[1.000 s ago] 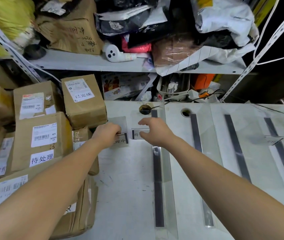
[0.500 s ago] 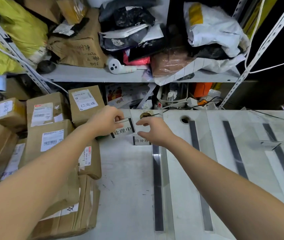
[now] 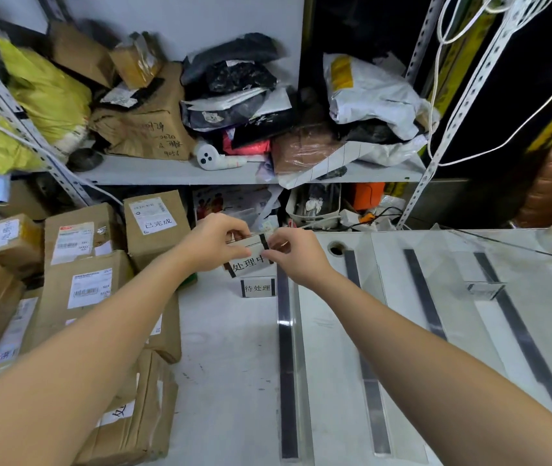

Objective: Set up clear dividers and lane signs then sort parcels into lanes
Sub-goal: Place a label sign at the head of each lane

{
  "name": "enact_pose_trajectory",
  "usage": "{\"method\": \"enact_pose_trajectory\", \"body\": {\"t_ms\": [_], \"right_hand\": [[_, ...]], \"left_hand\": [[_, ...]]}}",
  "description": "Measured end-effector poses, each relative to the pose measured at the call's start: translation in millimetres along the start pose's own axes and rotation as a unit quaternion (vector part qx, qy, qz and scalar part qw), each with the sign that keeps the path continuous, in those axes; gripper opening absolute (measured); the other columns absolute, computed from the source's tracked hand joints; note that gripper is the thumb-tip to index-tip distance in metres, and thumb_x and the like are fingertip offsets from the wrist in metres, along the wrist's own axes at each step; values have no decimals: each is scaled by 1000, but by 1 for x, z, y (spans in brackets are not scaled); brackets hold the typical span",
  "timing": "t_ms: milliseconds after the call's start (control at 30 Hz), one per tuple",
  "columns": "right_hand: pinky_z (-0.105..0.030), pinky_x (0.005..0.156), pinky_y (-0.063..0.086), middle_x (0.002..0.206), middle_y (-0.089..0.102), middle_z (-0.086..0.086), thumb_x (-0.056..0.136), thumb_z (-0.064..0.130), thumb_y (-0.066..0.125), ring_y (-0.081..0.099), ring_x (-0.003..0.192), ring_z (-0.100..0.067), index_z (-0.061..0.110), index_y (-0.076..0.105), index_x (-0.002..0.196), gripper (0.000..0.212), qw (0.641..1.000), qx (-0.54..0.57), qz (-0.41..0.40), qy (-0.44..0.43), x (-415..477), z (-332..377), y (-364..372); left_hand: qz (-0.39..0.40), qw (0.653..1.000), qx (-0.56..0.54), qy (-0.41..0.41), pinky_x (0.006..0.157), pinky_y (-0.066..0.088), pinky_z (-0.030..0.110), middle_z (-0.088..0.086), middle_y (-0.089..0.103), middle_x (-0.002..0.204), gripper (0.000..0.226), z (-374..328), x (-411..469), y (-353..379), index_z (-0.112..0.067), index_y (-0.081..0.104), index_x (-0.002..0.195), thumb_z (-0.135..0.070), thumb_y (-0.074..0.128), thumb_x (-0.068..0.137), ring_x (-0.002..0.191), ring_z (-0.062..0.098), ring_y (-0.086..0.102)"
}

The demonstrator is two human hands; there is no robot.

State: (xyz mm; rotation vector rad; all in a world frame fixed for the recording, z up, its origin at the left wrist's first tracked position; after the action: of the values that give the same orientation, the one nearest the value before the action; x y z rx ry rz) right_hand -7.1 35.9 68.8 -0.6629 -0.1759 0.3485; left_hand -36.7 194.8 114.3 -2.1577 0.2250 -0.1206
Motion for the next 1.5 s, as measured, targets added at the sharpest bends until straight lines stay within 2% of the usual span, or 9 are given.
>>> {"method": "enact_pose_trajectory", "body": {"t_ms": [167,300,433,700,900,1033,1167,1367,1500], "right_hand": [[-21,67,52,81,71,4,85,20,82,65,72,-7,14,72,89,12,1000,15,-19,6,-10,-4,-12],[-24,71,59,84,72,0,78,15,88,69,76,-14,13,71,95,23,998,45,-30,27,-15,-11,-16],[-17,69,57,87,73,-4,77,9,88,70,78,-13,13,73,103,30,998,62,-21,26,-18,-12,-21],[-32,79,60,84,77,0,80,13,86,72,80,-15,14,78,95,16,999,42,-16,14,-22,-13,-39],[-39,80,61,84,74,6,86,10,80,72,80,-11,22,68,83,18,1000,-4,-6,20,-32,-21,-63],[-42,81,61,88,74,7,89,11,77,73,84,-13,28,64,88,22,1000,-3,-12,25,-43,-24,-79],[-34,79,60,94,72,8,91,18,76,69,92,-11,35,65,115,32,998,-19,-27,48,-57,-26,-93],[-43,78,62,95,72,5,96,15,68,69,88,-12,27,60,111,21,995,-11,-54,79,-78,-31,-105],[-16,63,51,96,73,1,100,20,65,69,88,-13,25,59,114,16,993,1,-83,83,-92,-35,-116]], "left_hand": [[-23,1000,-21,-2,65,45,21,-14,67,79,16,-11,1,6,-27,74,89,-27,87,79,71,1,59],[-36,999,-32,6,59,37,15,-14,64,74,16,-18,2,4,-24,73,85,-22,88,78,67,-4,56],[-39,999,-31,3,62,39,21,-15,65,74,17,-20,3,3,-26,73,86,-25,88,78,68,-4,56],[-29,998,-39,31,75,47,21,-17,70,92,8,-32,4,-3,-23,74,99,-25,74,92,85,0,63],[-35,999,-8,6,95,46,33,-11,66,113,23,-21,6,-19,-18,70,120,-25,63,100,107,11,60],[-32,999,-9,9,94,44,29,-9,66,117,26,-29,5,-26,-16,68,126,-19,55,104,110,11,59],[-38,999,-14,5,96,39,26,-12,59,121,31,-32,5,-29,-15,65,133,-17,54,104,115,7,52],[-42,998,-36,19,89,52,33,-6,69,107,24,-35,4,-24,-15,71,123,-15,58,102,103,14,63],[-51,997,-42,39,86,49,28,-11,70,101,21,-43,1,-14,-15,73,118,-16,61,100,100,12,65]]}}
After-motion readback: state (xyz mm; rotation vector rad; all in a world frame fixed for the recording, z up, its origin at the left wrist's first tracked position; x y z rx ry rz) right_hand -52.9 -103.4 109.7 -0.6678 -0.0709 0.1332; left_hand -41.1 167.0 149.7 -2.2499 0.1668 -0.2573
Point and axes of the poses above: each hand's wrist, its own x-axis towards the middle knuckle, its own y-axis out of the palm, z = x × y, the point moved 8 cm from there along x, towards the middle knuckle
